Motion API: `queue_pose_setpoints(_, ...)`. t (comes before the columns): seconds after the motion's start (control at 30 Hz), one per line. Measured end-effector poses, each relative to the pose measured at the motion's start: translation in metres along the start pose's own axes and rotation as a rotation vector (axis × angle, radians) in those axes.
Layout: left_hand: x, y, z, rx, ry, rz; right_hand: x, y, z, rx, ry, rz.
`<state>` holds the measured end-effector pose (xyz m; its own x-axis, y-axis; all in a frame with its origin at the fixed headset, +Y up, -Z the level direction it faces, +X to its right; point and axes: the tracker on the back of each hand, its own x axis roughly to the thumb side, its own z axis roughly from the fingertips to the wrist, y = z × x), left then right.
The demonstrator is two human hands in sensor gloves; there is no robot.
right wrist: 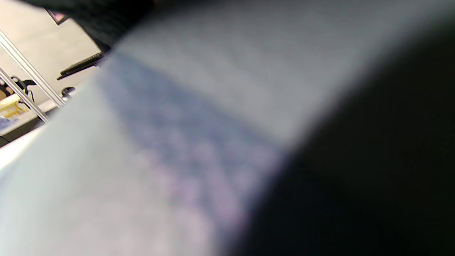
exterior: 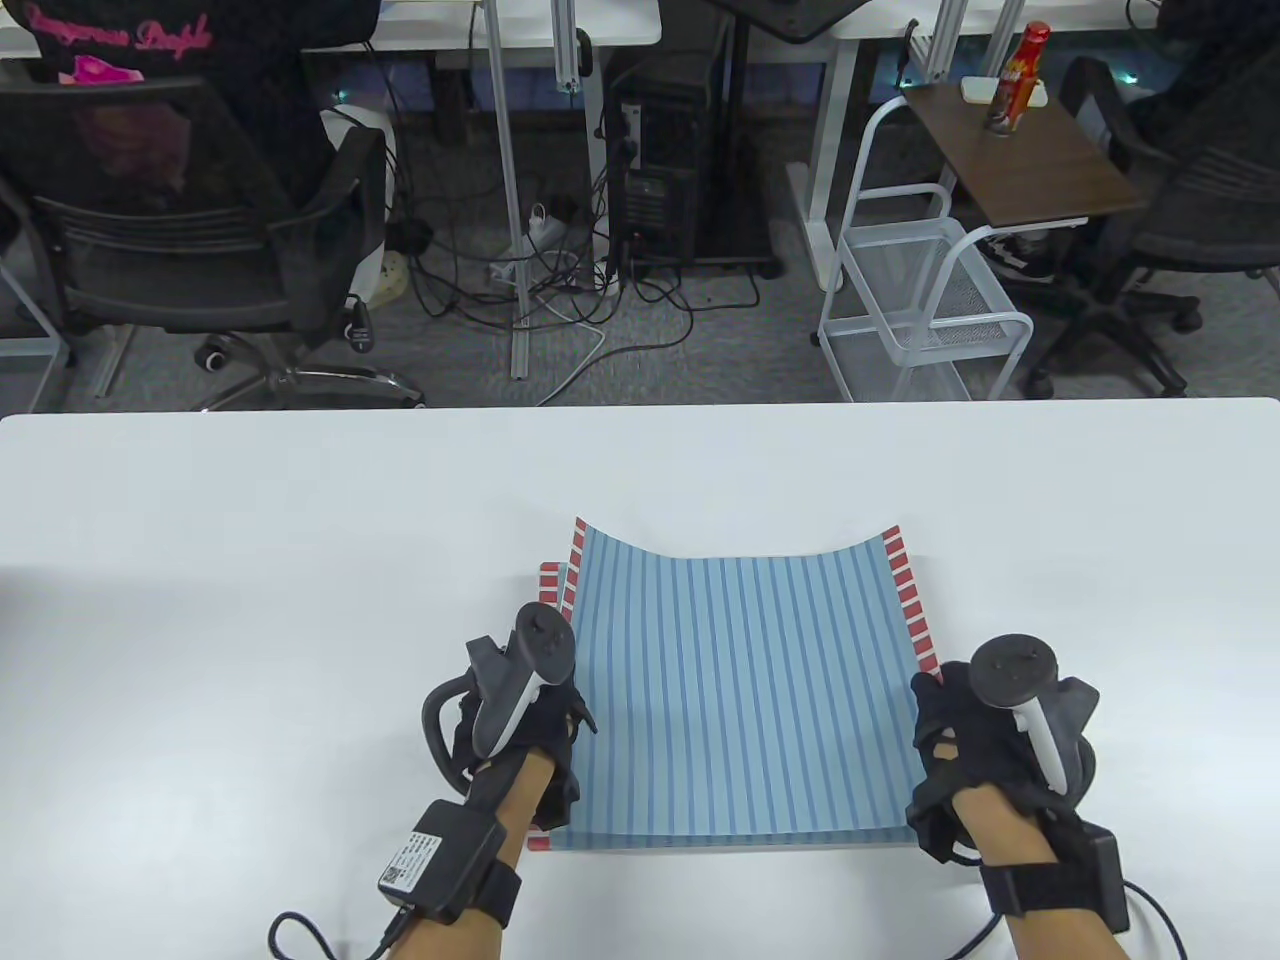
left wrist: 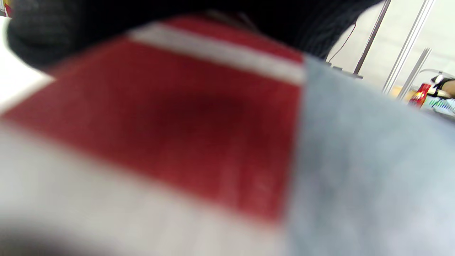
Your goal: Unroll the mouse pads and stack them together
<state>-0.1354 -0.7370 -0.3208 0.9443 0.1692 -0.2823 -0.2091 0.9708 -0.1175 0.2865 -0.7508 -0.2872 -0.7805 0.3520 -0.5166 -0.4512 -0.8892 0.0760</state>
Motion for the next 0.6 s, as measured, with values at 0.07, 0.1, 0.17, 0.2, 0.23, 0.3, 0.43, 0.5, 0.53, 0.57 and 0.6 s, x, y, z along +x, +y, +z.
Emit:
queue_pose_setpoints(0.07, 0.001, -0.005, -0.001, -0.009, 0.002, -0.026, 0.002, 0.002, 0.0, -0.012, 0.011, 0.039)
queue_pose_setpoints(0.1, 0.001, -0.007, -0.001, -0.01, 0.003, -0.037, 0.002, 0.003, 0.0, -0.016, 0.016, 0.052)
queue_pose_setpoints(0.17, 0.003, -0.011, -0.001, -0.008, 0.006, -0.09, 0.003, 0.006, 0.0, -0.02, 0.024, 0.081)
queue_pose_setpoints(0.2, 0.004, -0.013, -0.001, -0.004, 0.008, -0.11, 0.004, 0.007, 0.0, -0.027, 0.029, 0.097)
queue_pose_setpoints(0.23, 0.005, -0.015, -0.002, -0.004, 0.013, -0.128, 0.005, 0.008, 0.0, -0.032, 0.031, 0.109)
queue_pose_setpoints(0.3, 0.007, -0.016, -0.001, -0.004, 0.018, -0.159, 0.006, 0.009, 0.0, -0.043, 0.031, 0.13)
queue_pose_setpoints(0.43, 0.011, -0.016, -0.001, 0.01, 0.03, -0.242, 0.007, 0.011, 0.001, -0.055, 0.038, 0.162)
queue_pose_setpoints(0.5, 0.012, -0.017, -0.001, 0.021, 0.036, -0.281, 0.008, 0.011, 0.001, -0.056, 0.038, 0.169)
queue_pose_setpoints(0.53, 0.011, -0.017, -0.001, 0.022, 0.037, -0.287, 0.008, 0.011, 0.001, -0.056, 0.039, 0.175)
queue_pose_setpoints(0.57, 0.011, -0.018, -0.001, 0.026, 0.042, -0.29, 0.008, 0.011, 0.001, -0.056, 0.041, 0.18)
queue_pose_setpoints(0.6, 0.01, -0.019, -0.002, 0.027, 0.046, -0.296, 0.009, 0.011, 0.002, -0.057, 0.04, 0.183)
